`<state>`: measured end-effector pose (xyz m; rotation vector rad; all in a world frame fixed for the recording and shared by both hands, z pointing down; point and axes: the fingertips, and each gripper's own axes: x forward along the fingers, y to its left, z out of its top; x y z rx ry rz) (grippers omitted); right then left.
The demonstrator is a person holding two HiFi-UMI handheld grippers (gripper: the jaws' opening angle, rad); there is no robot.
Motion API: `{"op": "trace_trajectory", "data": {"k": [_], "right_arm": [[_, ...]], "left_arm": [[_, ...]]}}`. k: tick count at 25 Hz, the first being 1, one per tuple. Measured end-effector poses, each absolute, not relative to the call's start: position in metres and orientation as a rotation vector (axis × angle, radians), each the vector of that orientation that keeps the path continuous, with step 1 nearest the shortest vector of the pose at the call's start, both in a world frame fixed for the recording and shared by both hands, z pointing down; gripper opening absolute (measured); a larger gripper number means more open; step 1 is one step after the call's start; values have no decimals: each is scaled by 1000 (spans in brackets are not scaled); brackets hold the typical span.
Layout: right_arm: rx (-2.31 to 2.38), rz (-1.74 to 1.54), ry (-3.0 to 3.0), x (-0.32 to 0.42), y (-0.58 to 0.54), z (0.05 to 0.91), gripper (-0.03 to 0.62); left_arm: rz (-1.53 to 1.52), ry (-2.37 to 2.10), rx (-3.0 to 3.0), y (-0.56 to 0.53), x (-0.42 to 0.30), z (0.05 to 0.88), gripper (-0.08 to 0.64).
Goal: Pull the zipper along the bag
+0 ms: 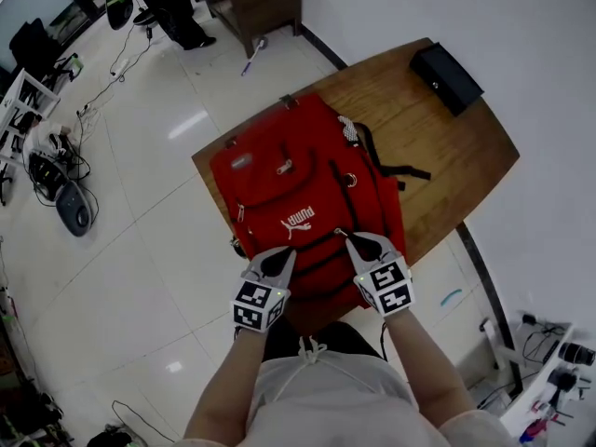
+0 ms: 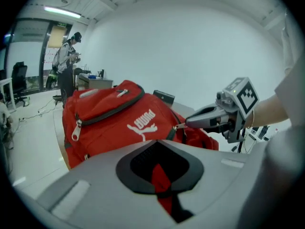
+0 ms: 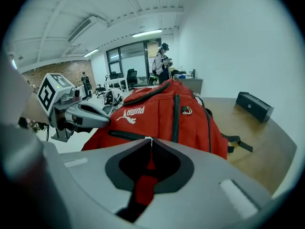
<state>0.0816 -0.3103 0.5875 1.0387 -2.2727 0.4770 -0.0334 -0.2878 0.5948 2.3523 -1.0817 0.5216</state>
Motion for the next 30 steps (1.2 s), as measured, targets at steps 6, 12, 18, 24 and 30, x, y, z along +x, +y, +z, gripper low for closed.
{"op": "trace_trajectory", "data": {"k": [6,12,18,24,30], "right_arm": [[1108,220,-2476,87,-296,508,8],[1104,-137,-2646,87,-261,443,8],[1089,-127,-2709,91,-216,433,8],[1056,-72,-2725,85,-169,436,8],[1069,-68,-2742,78,-109,426,8]], "left_arm": [[359,-1211,2529,-286,-28,508,6],[159,-1411,2554,-235,-29,445,6],[138,-1524,2533,-178,-37,431,6],[113,-1582,2487,-128,-51,432,6],[78,-1621,2481,-58,-61,422,6]]}}
